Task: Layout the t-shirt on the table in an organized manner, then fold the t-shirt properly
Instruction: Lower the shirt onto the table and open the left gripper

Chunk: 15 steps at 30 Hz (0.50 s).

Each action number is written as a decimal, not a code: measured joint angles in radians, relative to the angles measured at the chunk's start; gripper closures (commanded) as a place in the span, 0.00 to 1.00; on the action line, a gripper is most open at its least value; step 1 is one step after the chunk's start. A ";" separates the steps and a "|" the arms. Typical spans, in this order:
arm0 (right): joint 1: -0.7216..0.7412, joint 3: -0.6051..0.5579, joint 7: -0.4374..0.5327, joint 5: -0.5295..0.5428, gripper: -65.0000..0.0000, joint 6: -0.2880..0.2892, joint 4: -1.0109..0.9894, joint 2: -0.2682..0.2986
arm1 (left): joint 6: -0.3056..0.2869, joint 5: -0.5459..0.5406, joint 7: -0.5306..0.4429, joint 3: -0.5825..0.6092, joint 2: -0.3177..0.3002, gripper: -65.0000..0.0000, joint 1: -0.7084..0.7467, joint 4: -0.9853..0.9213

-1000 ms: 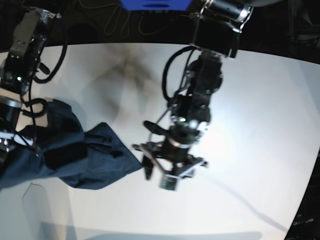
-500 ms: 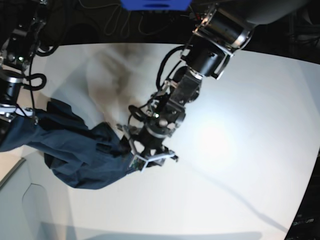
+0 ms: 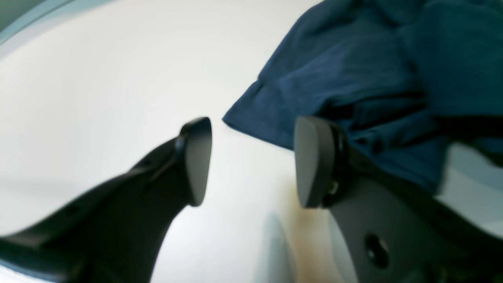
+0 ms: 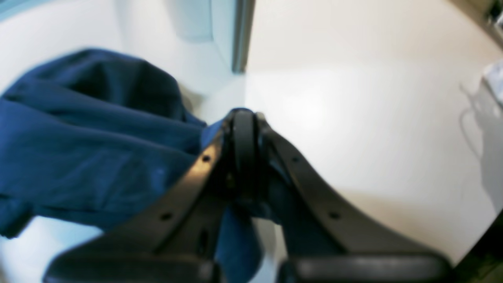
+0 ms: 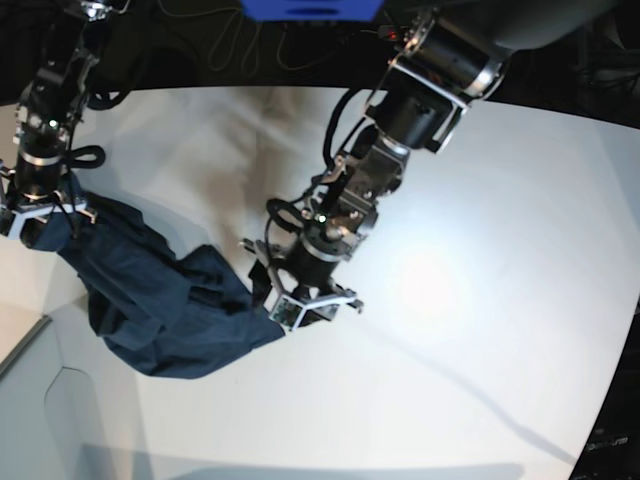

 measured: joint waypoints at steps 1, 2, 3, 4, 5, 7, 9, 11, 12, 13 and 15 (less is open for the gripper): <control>0.013 0.010 -0.024 -0.001 0.99 0.000 -0.016 0.003 | -0.005 0.002 0.000 0.001 -0.011 0.50 0.013 0.030; 0.023 0.021 -0.049 0.000 0.96 0.000 -0.026 0.003 | -0.006 0.001 -0.003 0.001 -0.029 0.50 0.026 0.064; 0.028 0.032 -0.071 0.001 0.92 0.000 -0.033 0.003 | -0.001 0.001 0.003 0.001 -0.051 0.50 0.038 0.095; 0.029 0.042 -0.090 -0.001 0.87 0.000 -0.036 0.003 | 0.002 0.000 0.002 -0.001 -0.072 0.50 0.046 0.122; 0.029 0.048 -0.093 -0.001 0.82 0.000 -0.037 0.003 | 0.002 0.000 0.004 -0.003 -0.091 0.50 0.055 0.145; 0.021 0.051 -0.100 -0.002 0.69 0.000 -0.030 0.002 | 0.003 0.001 0.002 -0.045 -0.118 0.50 0.080 0.193; 0.013 0.050 -0.130 -0.002 0.56 0.001 -0.011 -0.006 | 0.003 0.001 -0.003 -0.108 -0.134 0.50 0.118 0.244; -0.007 0.050 -0.143 0.002 0.43 0.000 0.026 -0.005 | 0.001 0.001 0.001 -0.182 -0.135 0.50 0.158 0.276; -0.023 0.051 -0.142 -0.002 0.39 0.000 0.053 -0.005 | 0.000 0.001 0.012 -0.221 -0.135 0.50 0.177 0.295; -0.038 0.055 -0.143 -0.002 0.35 0.000 0.086 -0.003 | -0.002 0.002 0.012 -0.256 -0.134 0.50 0.196 0.319; -0.047 0.080 -0.135 -0.005 0.33 0.000 0.141 -0.018 | -0.003 0.005 0.004 -0.315 -0.135 0.50 0.229 0.361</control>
